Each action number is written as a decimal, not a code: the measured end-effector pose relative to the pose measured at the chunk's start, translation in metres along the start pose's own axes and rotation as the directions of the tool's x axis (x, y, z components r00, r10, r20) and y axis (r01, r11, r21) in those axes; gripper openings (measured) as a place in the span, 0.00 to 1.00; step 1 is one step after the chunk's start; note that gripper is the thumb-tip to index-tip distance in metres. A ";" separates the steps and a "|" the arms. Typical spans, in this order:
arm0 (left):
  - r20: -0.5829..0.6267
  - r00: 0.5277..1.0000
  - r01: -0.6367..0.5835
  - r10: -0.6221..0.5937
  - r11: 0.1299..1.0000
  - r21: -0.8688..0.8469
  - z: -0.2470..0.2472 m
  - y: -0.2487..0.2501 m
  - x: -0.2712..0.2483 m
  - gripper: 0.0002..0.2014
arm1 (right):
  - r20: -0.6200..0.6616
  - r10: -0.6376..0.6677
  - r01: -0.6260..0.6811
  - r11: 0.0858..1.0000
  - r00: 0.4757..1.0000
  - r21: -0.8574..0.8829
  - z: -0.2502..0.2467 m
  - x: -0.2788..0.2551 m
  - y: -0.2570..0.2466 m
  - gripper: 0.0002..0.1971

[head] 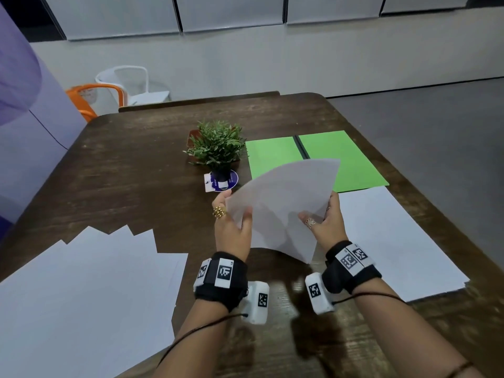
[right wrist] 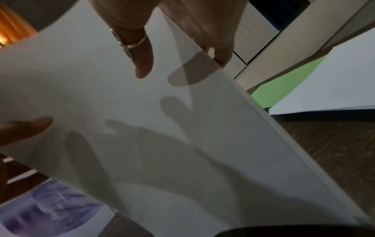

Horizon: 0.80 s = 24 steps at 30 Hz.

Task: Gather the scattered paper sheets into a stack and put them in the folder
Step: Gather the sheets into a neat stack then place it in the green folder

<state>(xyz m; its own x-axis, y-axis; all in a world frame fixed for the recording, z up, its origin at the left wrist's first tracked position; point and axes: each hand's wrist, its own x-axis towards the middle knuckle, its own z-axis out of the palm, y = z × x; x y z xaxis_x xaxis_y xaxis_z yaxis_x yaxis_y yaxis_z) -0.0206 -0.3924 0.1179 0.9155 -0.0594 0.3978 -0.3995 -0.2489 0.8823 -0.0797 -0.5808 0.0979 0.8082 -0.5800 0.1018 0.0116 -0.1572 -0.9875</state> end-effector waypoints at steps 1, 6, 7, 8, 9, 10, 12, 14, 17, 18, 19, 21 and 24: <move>0.008 1.000 -0.008 0.008 1.000 0.018 0.000 0.000 -0.002 0.19 | -0.007 0.013 -0.013 1.000 1.000 -0.020 0.000 0.000 0.001 0.33; -0.023 1.000 0.001 0.000 0.998 0.058 0.005 -0.002 0.000 0.15 | -0.023 0.057 -0.056 0.997 0.998 0.045 0.002 -0.001 0.000 0.31; -0.015 1.000 0.013 -0.012 0.998 0.058 0.006 -0.005 0.001 0.15 | -0.009 0.077 -0.077 0.996 0.997 0.040 0.003 -0.002 0.003 0.30; 0.014 0.999 0.043 -0.045 0.996 0.078 0.006 -0.006 0.001 0.14 | 0.010 0.091 -0.092 0.996 0.996 0.016 0.005 -0.002 0.007 0.29; 0.040 0.995 0.085 -0.089 0.991 0.107 0.008 -0.010 0.000 0.14 | 0.019 0.096 -0.096 0.995 0.995 -0.028 0.006 -0.002 0.010 0.27; 0.069 0.989 0.119 -0.129 0.984 0.133 0.011 -0.013 0.001 0.14 | 0.013 0.088 -0.087 0.993 0.996 -0.078 0.008 -0.002 0.013 0.27; 0.095 0.991 0.073 -0.090 0.982 0.173 0.016 -0.010 0.003 0.16 | -0.032 0.054 -0.058 0.987 0.998 -0.147 0.006 0.003 0.013 0.26; 0.089 0.996 -0.001 -0.015 0.984 0.180 0.025 0.001 0.011 0.19 | -0.068 0.008 -0.018 0.989 0.998 -0.146 -0.004 0.011 0.003 0.26; 0.048 0.998 -0.054 0.048 0.989 0.138 0.050 0.024 0.022 0.13 | -0.126 -0.067 0.045 0.984 0.990 -0.171 -0.036 0.030 -0.012 0.29; 0.044 0.999 -0.020 0.017 0.996 0.084 0.063 0.028 0.024 0.17 | -0.143 -0.075 0.042 0.975 0.987 -0.219 -0.051 0.038 -0.012 0.31; 0.060 0.997 0.039 -0.043 0.997 0.064 0.077 0.032 0.024 0.20 | -0.152 -0.072 0.026 0.958 0.986 -0.284 -0.067 0.046 -0.009 0.32; 0.215 0.946 0.217 -0.241 0.968 0.128 0.111 0.038 0.019 0.20 | -0.135 -0.056 -0.008 0.900 0.989 -0.435 -0.103 0.061 0.004 0.30; 0.481 0.759 0.250 -0.439 0.879 0.407 0.168 0.033 -0.003 0.16 | -0.117 0.064 -0.124 0.768 0.991 -0.629 -0.153 0.078 0.036 0.29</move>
<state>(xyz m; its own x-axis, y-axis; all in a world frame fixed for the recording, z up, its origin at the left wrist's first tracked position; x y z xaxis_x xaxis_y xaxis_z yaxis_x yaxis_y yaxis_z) -0.0284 -0.5632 0.1034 0.8929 -0.4005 -0.2058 -0.1034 -0.6271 0.7720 -0.1060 -0.7538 0.0891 0.7326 -0.6787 0.0516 -0.4617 -0.5512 -0.6950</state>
